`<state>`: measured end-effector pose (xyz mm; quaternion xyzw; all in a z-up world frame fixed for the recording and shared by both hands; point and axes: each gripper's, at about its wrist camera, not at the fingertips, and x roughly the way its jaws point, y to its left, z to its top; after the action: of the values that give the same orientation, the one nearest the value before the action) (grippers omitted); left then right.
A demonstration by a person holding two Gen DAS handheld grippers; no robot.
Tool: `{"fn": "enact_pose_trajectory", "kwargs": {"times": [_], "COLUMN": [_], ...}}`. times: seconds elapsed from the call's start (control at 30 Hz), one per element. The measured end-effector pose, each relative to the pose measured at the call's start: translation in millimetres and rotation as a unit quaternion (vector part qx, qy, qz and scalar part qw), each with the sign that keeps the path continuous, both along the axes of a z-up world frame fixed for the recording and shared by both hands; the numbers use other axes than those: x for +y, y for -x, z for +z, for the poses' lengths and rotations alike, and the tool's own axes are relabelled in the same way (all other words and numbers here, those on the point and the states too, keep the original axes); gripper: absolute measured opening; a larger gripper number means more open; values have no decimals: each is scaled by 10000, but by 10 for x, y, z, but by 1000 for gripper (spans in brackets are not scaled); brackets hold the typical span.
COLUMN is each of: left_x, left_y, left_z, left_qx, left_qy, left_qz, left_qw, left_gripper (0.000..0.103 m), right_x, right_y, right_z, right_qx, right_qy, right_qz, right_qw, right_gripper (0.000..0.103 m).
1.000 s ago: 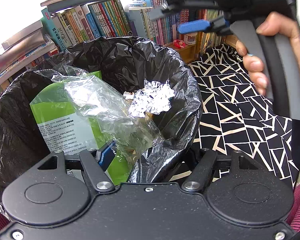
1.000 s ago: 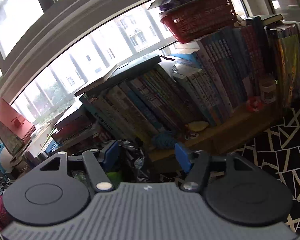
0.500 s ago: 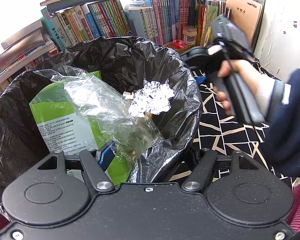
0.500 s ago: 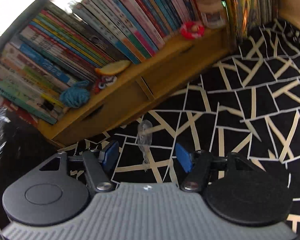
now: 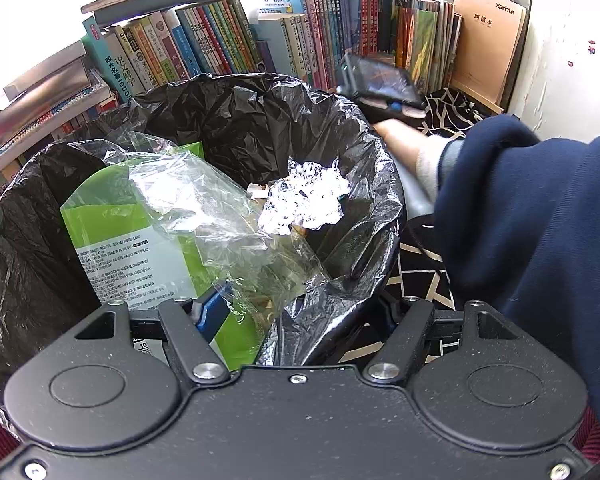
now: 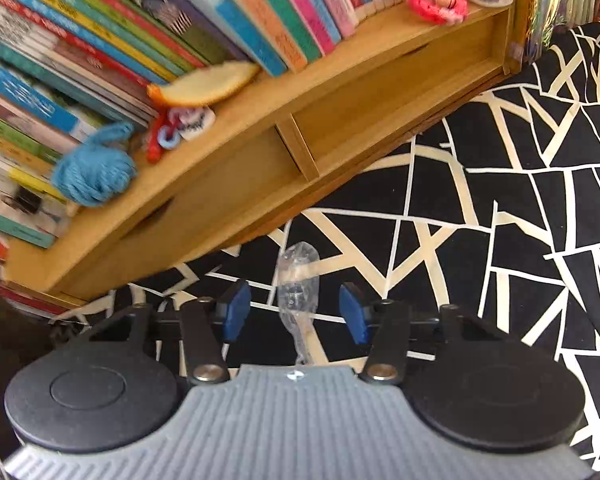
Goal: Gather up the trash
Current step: 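Close the right tool on the clear plastic scrap and lift, then carry the plastic scrap over the trash bag and open the right tool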
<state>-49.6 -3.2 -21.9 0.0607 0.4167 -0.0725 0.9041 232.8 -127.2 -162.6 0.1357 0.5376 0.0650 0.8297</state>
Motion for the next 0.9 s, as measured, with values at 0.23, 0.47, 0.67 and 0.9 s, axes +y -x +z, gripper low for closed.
{"fn": "enact_pose_trajectory", "kwargs": {"times": [0.23,0.47,0.67,0.9], "left_x": [5,5,0,-2], "left_y": [-2,11,16,21], "left_z": [0,2,-1,-6], "left_qx": [-13,-25,-21,-27], "left_qy": [6,11,18,12], "left_qz": [-12,-30,-45,-47], "left_qw": [10000,10000,10000,10000], "left_gripper": [68,68,68,68], "right_x": [32,-2,-67,-146], "right_y": [59,271,478,800], "right_z": [-149,67,414,824], "right_qx": [90,-162,-401,-730], "right_qy": [-190,-189,-51,205], "right_qz": [-371,-253,-77,218], "right_qw": [9991,9994,9992,9969], "right_gripper": [22,20,20,20]}}
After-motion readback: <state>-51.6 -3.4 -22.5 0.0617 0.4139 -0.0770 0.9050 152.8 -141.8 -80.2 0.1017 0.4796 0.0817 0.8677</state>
